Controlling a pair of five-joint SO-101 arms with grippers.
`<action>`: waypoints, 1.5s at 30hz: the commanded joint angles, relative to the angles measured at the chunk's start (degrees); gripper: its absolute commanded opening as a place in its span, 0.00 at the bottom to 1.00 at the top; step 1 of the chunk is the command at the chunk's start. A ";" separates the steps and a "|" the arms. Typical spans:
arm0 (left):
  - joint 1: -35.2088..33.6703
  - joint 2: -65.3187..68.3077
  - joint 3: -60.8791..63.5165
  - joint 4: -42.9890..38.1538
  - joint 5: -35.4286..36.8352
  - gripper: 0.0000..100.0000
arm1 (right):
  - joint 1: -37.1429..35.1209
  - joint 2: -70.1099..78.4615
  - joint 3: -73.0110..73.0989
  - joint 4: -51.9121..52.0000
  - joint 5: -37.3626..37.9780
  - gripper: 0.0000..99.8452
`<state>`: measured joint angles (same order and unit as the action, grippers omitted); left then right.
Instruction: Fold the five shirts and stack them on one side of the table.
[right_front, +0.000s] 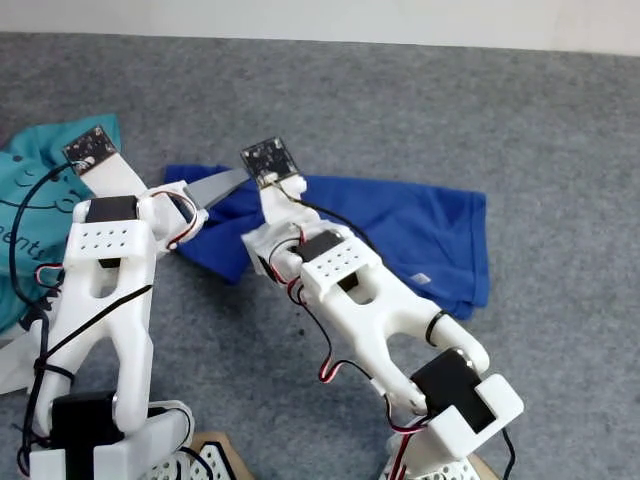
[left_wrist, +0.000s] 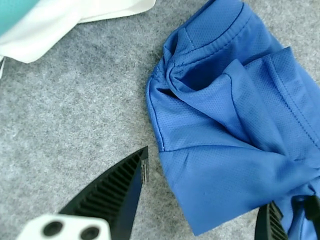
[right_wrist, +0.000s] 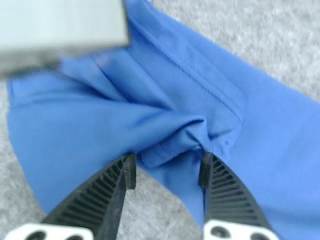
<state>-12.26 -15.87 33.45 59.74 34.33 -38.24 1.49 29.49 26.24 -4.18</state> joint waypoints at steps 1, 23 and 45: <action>-0.57 -2.07 -0.22 -0.97 0.62 0.64 | -0.92 -0.22 -3.03 -0.75 -0.70 0.21; -0.57 -1.98 -0.22 -0.97 0.62 0.64 | 0.31 1.98 -4.62 -0.75 -0.26 0.01; 2.15 -5.49 2.15 2.37 -4.92 0.64 | -3.30 -9.98 4.62 6.55 -1.85 0.09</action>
<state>-11.91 -17.01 34.86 60.70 32.84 -40.62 -3.69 34.24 31.52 -5.23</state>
